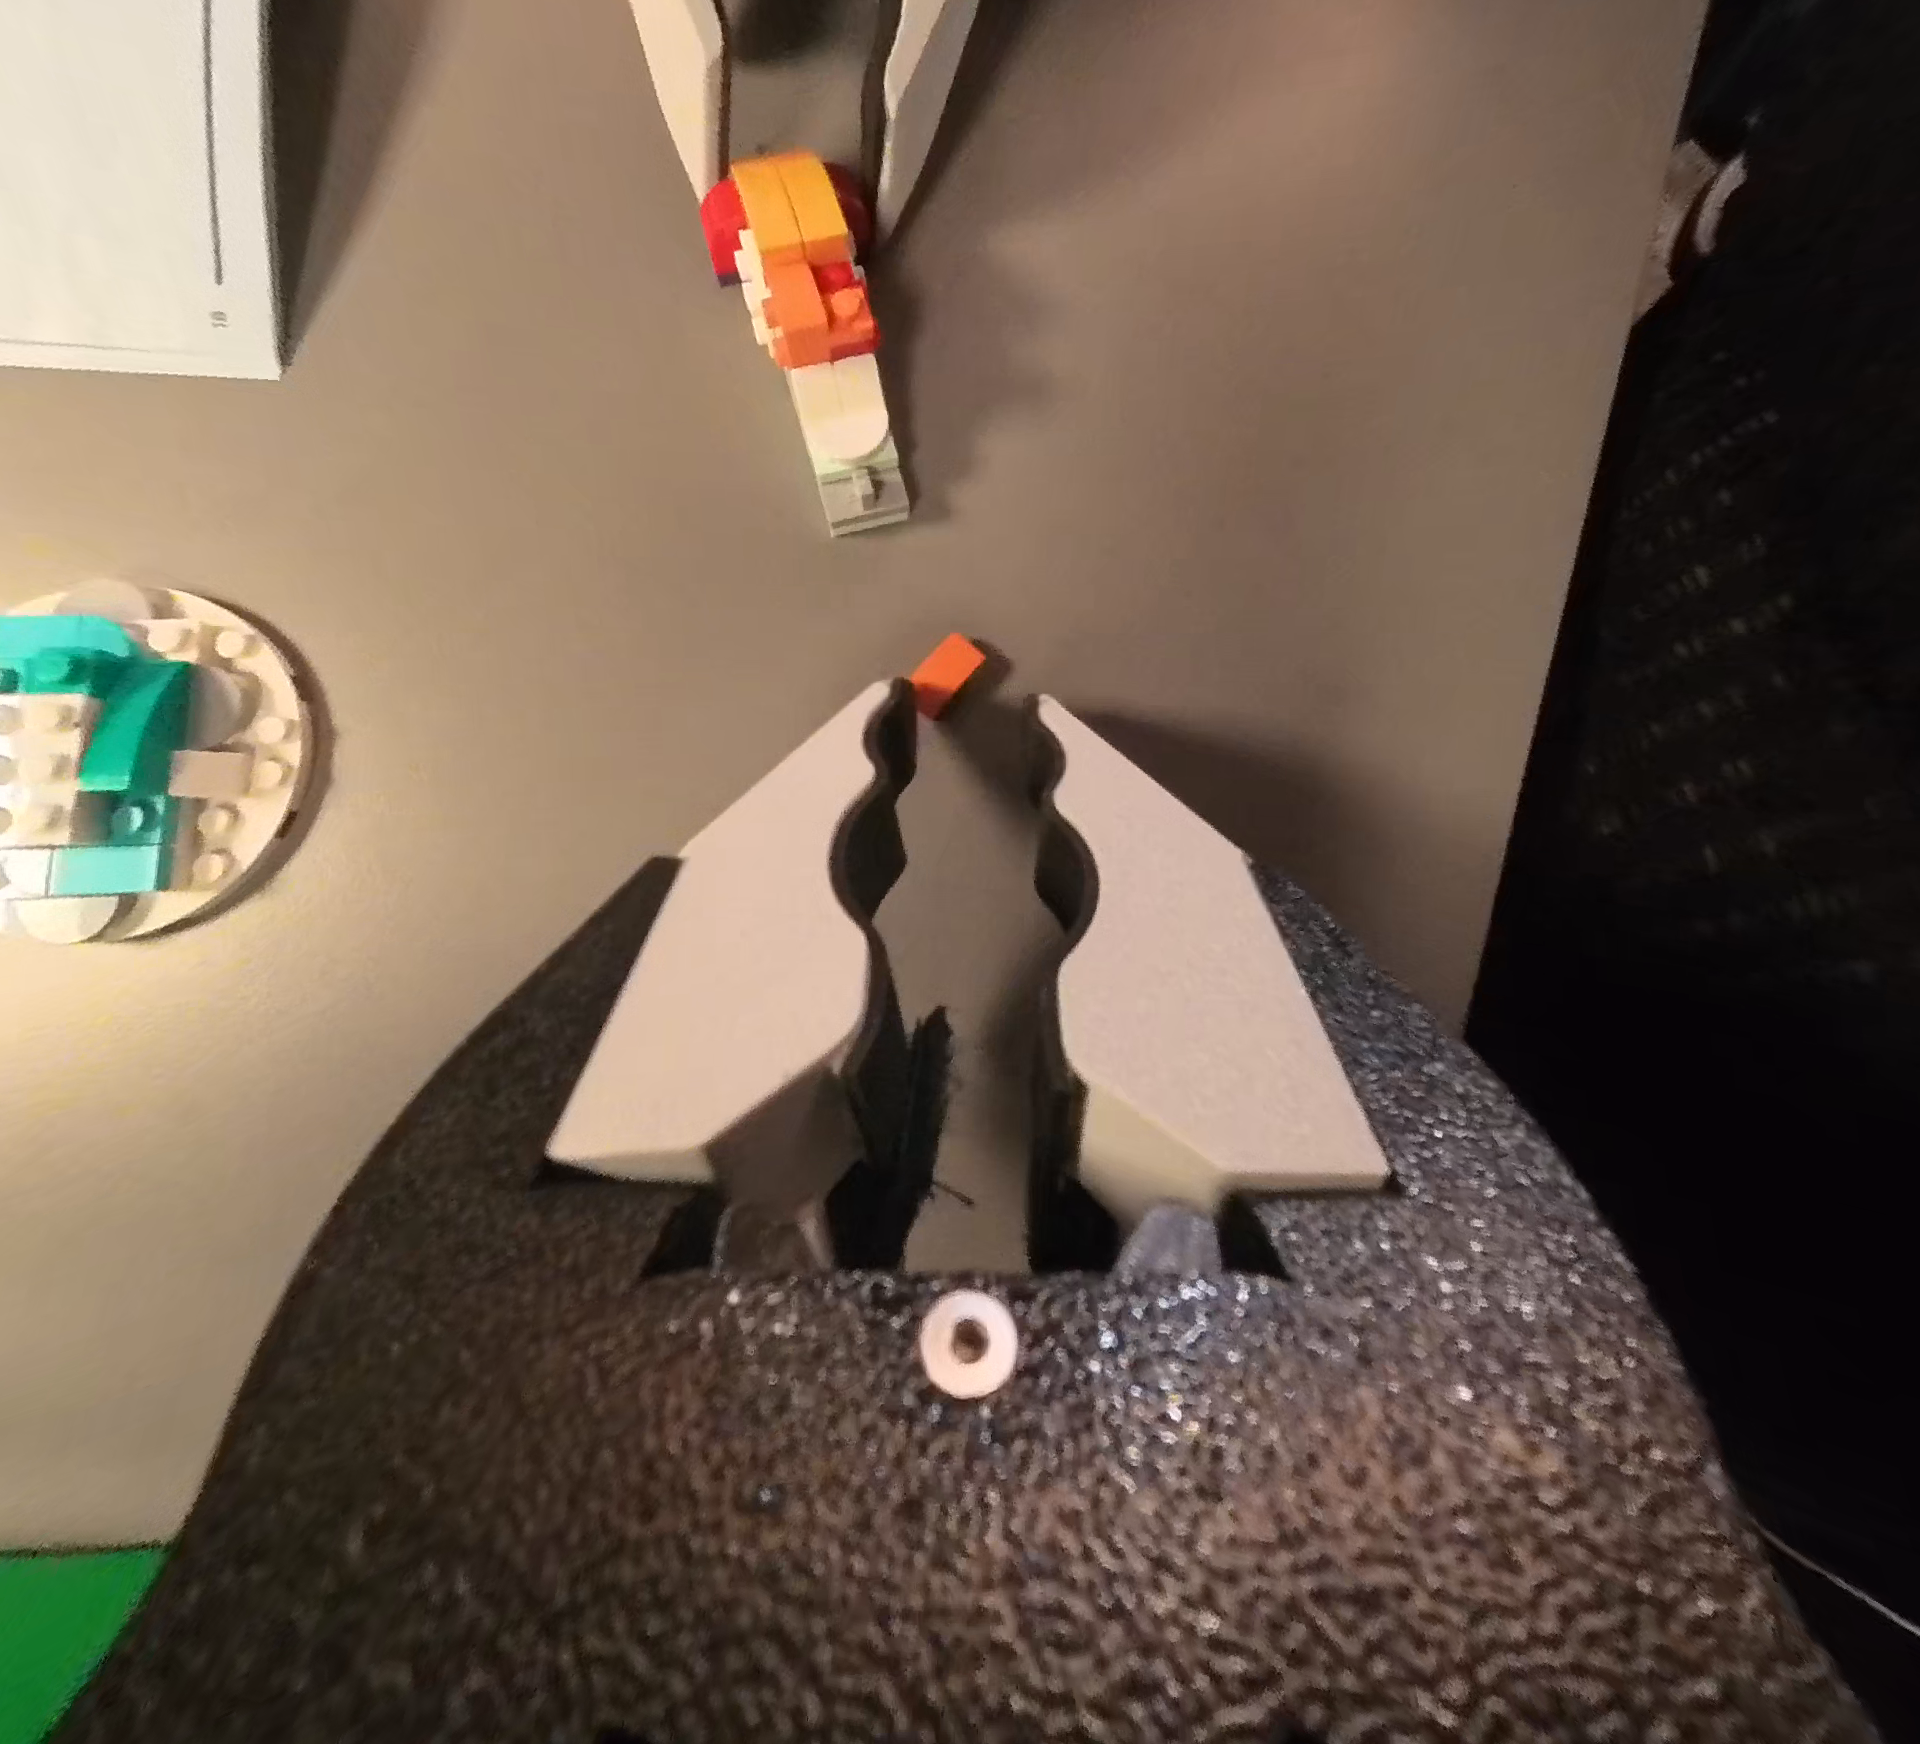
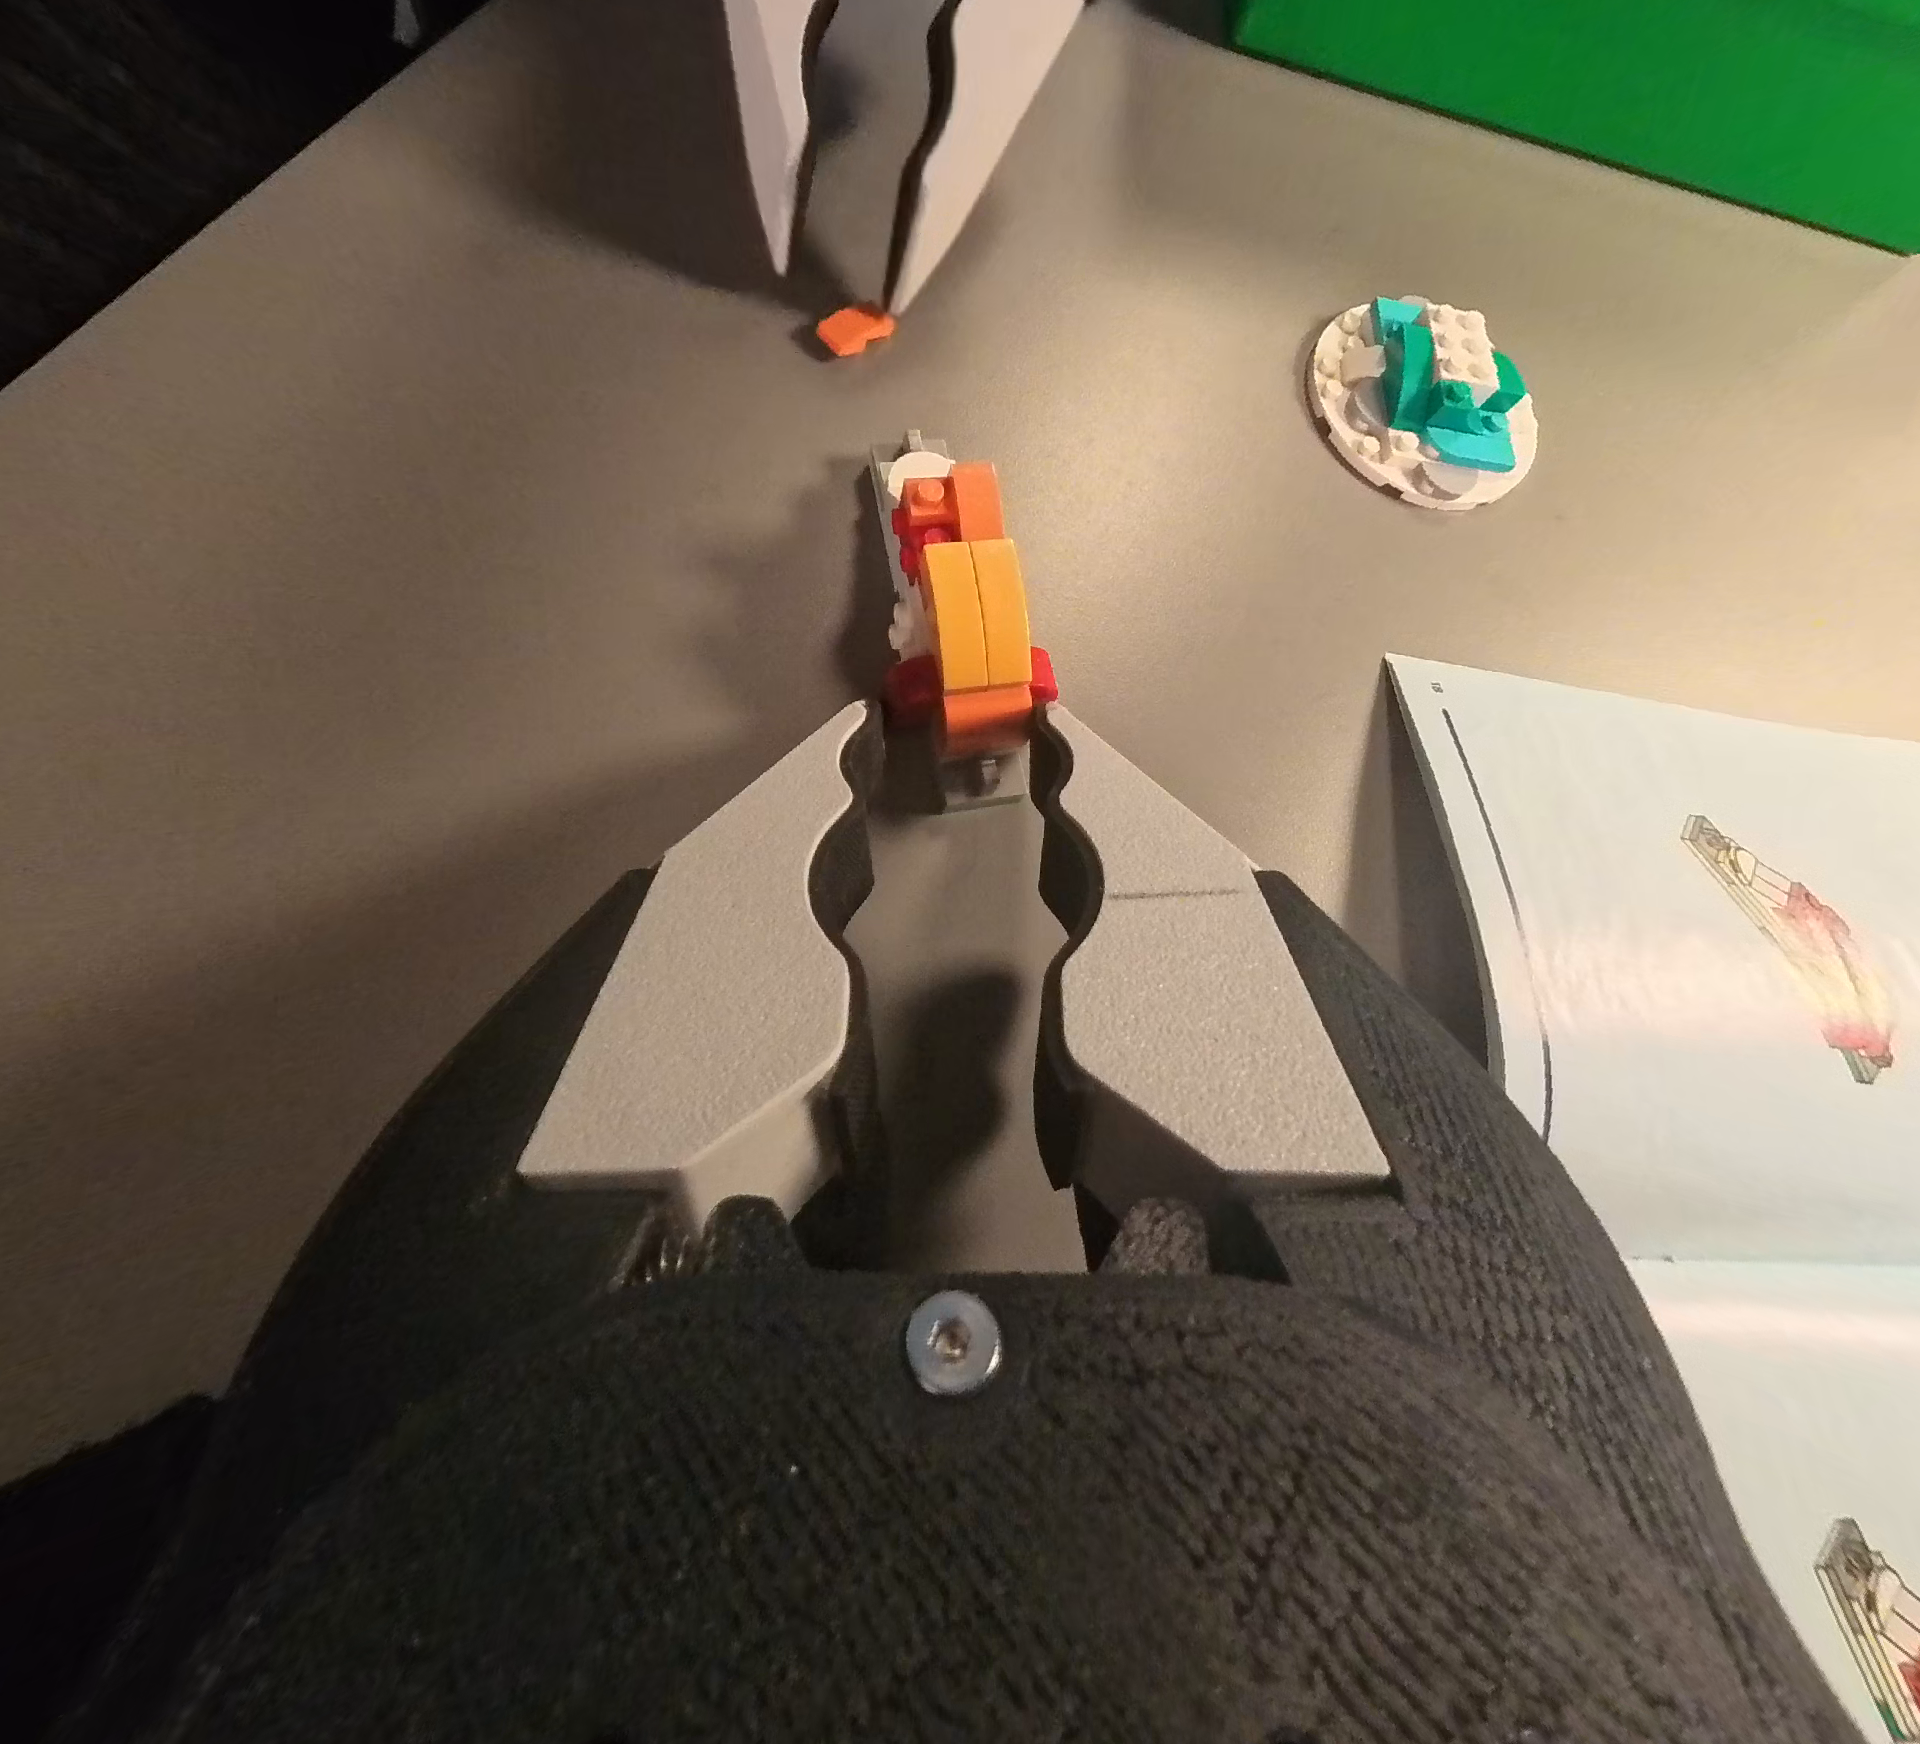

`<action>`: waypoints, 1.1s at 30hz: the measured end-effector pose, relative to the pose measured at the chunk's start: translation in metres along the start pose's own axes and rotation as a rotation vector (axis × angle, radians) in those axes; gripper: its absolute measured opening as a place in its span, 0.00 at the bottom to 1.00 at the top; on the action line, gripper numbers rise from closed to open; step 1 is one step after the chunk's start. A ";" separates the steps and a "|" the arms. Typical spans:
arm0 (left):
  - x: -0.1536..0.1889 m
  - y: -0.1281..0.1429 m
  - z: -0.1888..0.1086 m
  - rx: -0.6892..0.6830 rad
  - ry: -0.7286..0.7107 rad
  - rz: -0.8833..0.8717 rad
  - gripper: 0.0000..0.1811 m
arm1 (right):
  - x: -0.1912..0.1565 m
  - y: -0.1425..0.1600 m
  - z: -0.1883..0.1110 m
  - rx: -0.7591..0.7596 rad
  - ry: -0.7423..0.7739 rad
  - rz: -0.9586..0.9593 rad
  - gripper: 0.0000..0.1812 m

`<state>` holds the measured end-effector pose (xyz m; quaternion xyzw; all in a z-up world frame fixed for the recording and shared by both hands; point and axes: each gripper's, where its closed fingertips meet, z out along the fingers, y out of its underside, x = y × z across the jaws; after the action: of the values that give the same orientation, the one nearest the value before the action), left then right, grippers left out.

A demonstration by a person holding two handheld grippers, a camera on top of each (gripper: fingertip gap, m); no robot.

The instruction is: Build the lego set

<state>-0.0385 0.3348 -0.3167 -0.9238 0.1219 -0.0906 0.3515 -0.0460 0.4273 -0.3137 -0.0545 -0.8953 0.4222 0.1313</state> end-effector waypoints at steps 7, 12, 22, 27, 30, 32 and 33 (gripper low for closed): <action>-0.007 -0.002 0.005 0.044 -0.024 0.055 0.11 | 0.000 0.000 0.000 0.000 0.001 -0.001 0.15; -0.006 -0.001 0.005 0.038 0.001 0.052 0.04 | 0.000 0.000 0.000 0.000 0.003 -0.004 0.14; -0.030 -0.062 0.006 0.032 -0.275 -0.010 0.03 | 0.000 0.000 0.000 0.000 0.007 -0.004 0.14; -0.019 -0.072 0.017 -0.030 -0.278 -0.102 0.03 | 0.001 0.000 0.000 -0.001 0.009 -0.001 0.14; -0.016 -0.073 0.018 -0.044 -0.278 -0.140 0.03 | 0.001 0.000 0.000 -0.002 0.010 0.000 0.14; -0.018 -0.071 0.019 -0.066 -0.299 -0.142 0.03 | 0.001 0.000 0.000 -0.003 0.012 0.004 0.14; -0.020 -0.071 0.019 -0.077 -0.321 -0.140 0.03 | 0.002 0.001 0.000 -0.003 0.013 0.004 0.14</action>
<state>-0.0413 0.4033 -0.2848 -0.9454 0.0032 0.0383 0.3237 -0.0476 0.4278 -0.3139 -0.0592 -0.8949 0.4209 0.1360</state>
